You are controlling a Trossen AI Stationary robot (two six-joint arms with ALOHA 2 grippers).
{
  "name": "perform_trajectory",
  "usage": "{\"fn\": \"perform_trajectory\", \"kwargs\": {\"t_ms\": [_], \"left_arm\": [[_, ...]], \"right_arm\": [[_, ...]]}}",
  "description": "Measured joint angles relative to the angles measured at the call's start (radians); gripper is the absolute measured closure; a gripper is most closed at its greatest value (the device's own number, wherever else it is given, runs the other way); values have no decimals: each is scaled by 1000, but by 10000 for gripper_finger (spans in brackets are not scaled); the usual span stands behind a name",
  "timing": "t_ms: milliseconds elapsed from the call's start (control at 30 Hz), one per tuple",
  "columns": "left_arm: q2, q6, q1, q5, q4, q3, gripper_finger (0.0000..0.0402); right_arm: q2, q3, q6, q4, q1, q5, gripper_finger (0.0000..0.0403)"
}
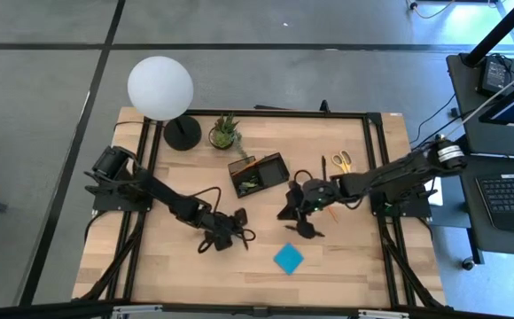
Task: Pick and place office supplies into organizer
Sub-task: Put the top left black pen into the desk organizer
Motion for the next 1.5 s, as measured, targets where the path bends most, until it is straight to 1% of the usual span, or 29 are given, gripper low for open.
{"fn": "perform_trajectory", "kwargs": {"t_ms": [133, 333, 567, 833, 1033, 1133, 1233, 1333, 1500], "left_arm": [[0, 83, 4, 3, 0, 1, 377], [1, 152, 3, -20, 0, 1, 377], [2, 155, 2, -60, 6, 2, 377], [4, 147, -23, -243, 25, -1, 377], [4, 120, -67, -342, 57, 0, 378], [3, 132, -91, -423, 97, 1, 378], [2, 179, -111, -493, 115, 1, 378], [2, 227, -124, -544, 111, 8, 378], [1, 345, -133, -646, 113, 41, 378]], "right_arm": [[76, 0, 0, 26, 0, 0, 366], [207, 0, -6, 100, -1, 0, 366], [314, 0, -10, 198, -1, 0, 366], [321, 4, -46, 199, -2, 0, 366], [321, 31, -66, 167, -4, -1, 366], [319, 41, -86, 146, -9, -2, 366], [301, 50, -74, 134, -19, -3, 366], [268, 51, 10, 136, -37, -4, 366], [243, 51, 226, 182, -67, -3, 366]]}}
